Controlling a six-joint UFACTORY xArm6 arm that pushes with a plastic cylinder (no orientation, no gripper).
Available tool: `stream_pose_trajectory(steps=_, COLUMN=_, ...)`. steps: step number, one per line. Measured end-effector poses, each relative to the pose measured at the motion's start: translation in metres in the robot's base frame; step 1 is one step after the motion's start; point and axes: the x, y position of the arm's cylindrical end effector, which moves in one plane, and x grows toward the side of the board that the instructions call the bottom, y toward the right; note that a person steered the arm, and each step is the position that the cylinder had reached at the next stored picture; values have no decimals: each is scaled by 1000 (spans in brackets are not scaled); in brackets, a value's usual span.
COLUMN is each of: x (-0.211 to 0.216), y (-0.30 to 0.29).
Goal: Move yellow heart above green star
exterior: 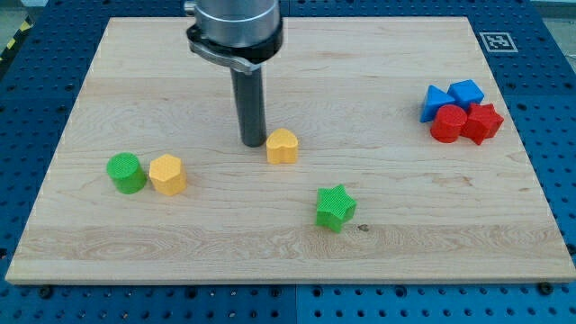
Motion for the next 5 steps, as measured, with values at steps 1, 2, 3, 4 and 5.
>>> stream_pose_trajectory(steps=1, x=5, y=6)
stream_pose_trajectory(steps=2, x=17, y=33)
stream_pose_trajectory(steps=3, x=37, y=68)
stream_pose_trajectory(steps=4, x=32, y=76)
stream_pose_trajectory(steps=5, x=21, y=85)
